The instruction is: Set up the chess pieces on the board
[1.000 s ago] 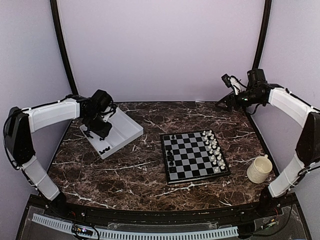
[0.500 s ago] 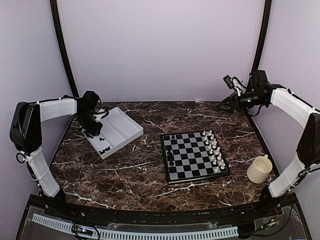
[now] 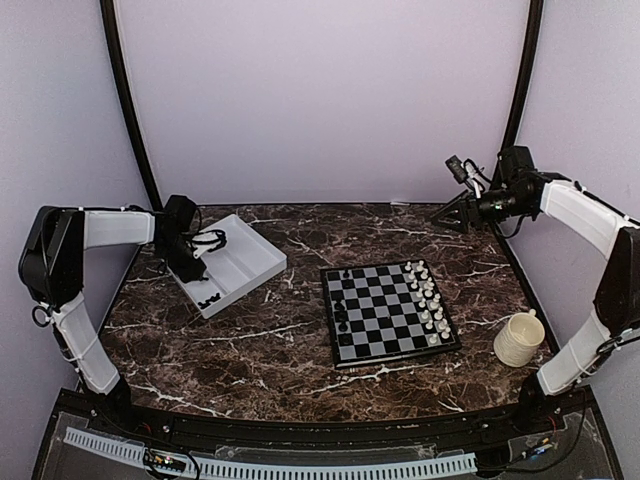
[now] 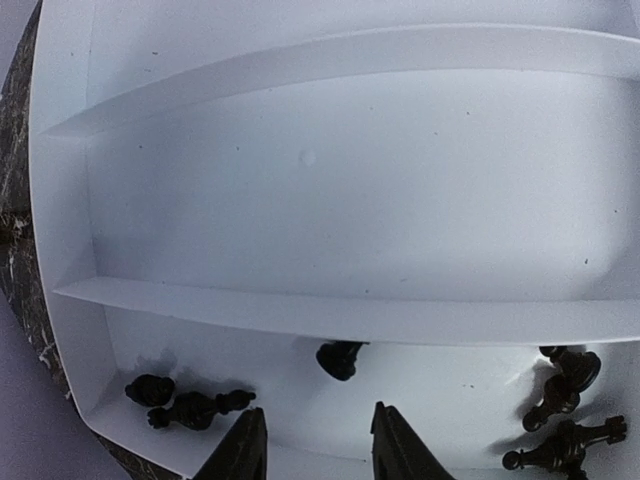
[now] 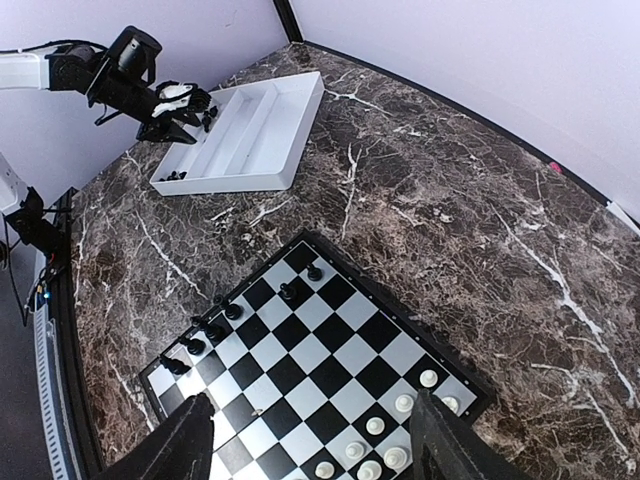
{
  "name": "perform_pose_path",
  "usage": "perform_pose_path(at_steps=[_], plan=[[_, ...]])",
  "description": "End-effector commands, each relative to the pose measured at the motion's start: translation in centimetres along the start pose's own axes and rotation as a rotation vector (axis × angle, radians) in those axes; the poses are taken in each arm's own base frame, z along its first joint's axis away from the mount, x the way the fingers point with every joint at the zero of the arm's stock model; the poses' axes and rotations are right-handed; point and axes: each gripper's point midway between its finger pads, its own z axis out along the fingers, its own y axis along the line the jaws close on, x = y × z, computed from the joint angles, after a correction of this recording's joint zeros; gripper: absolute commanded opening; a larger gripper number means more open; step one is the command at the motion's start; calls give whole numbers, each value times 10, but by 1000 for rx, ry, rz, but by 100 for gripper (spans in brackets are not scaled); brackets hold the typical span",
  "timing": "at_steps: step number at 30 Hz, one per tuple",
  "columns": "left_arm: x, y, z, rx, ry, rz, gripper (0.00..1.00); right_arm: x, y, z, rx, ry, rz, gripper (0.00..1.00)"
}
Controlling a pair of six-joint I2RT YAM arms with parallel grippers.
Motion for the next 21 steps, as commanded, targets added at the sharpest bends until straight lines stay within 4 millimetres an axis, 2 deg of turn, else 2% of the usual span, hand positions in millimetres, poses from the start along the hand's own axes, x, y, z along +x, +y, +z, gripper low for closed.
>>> perform_pose_path(at_steps=[1, 13, 16, 21], plan=[[-7, 11, 5, -36, -33, 60, 39, 0, 9, -3, -20, -12, -26, 68], [-13, -6, 24, 126, -26, 7, 32, 3, 9, -3, -18, -6, -27, 68], [-12, -14, 31, 189, -6, -14, 27, 3, 9, -3, -18, -5, -26, 68], [-8, -24, 30, 244, 22, -66, 26, 3, 9, -3, -19, -5, -27, 68]])
